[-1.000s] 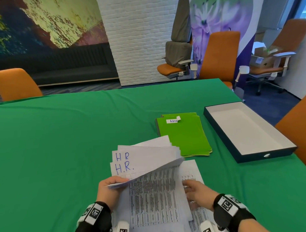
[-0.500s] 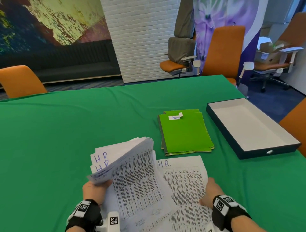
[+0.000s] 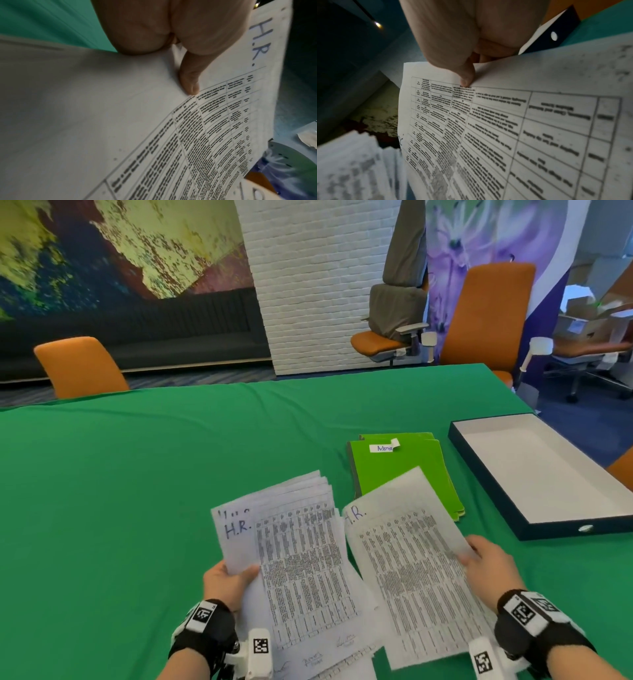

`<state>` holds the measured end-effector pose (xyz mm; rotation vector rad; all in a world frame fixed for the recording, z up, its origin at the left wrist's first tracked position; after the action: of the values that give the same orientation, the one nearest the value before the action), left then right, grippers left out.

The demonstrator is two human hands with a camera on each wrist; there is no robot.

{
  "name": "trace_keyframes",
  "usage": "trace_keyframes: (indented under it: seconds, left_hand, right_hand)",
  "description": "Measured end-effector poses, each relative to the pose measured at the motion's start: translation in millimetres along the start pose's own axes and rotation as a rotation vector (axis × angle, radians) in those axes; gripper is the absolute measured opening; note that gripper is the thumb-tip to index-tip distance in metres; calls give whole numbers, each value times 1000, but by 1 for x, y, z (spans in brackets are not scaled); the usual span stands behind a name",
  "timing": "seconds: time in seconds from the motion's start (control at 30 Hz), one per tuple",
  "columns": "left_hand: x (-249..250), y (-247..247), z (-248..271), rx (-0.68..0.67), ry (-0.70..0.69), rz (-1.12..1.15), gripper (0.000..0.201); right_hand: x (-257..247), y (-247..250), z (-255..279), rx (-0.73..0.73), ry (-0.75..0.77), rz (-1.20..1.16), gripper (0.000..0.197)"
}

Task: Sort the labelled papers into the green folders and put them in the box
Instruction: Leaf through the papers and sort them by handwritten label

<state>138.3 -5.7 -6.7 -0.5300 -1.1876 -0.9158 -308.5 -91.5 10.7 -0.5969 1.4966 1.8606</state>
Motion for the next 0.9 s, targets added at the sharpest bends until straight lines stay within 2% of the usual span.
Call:
trace_keyframes:
  seconds: [0.13, 0.33, 0.67, 0.8, 0.9]
  left_hand:
    - [-1, -7, 3, -34, 10, 19, 30]
    - [1, -8, 3, -58, 16, 17, 28]
    - [2, -2, 3, -79, -13, 30, 27]
    - [5, -2, 3, -96, -63, -11, 14]
    - [10, -6, 4, -127, -106, 13, 27]
  right_hand:
    - [-38, 16, 5, 70, 110, -57, 18]
    - [-73, 24, 14, 71, 202, -137, 13]
    - [-70, 24, 14, 88, 157, -159, 14]
    - [-62, 34, 14, 198, 133, -244, 13]
    - [-59, 44, 14, 268, 118, -356, 12]
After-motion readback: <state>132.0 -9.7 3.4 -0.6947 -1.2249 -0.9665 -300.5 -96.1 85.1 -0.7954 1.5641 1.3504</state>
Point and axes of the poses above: each hand's wrist, its own z-axis away from the middle knuckle, its own y-axis out of the back of the hand, x = y × z, the point moved 7 cm from there along -z, towards the middle knuckle, and after that the axes turned 5 degrees about -x, right-handed, at the moved point
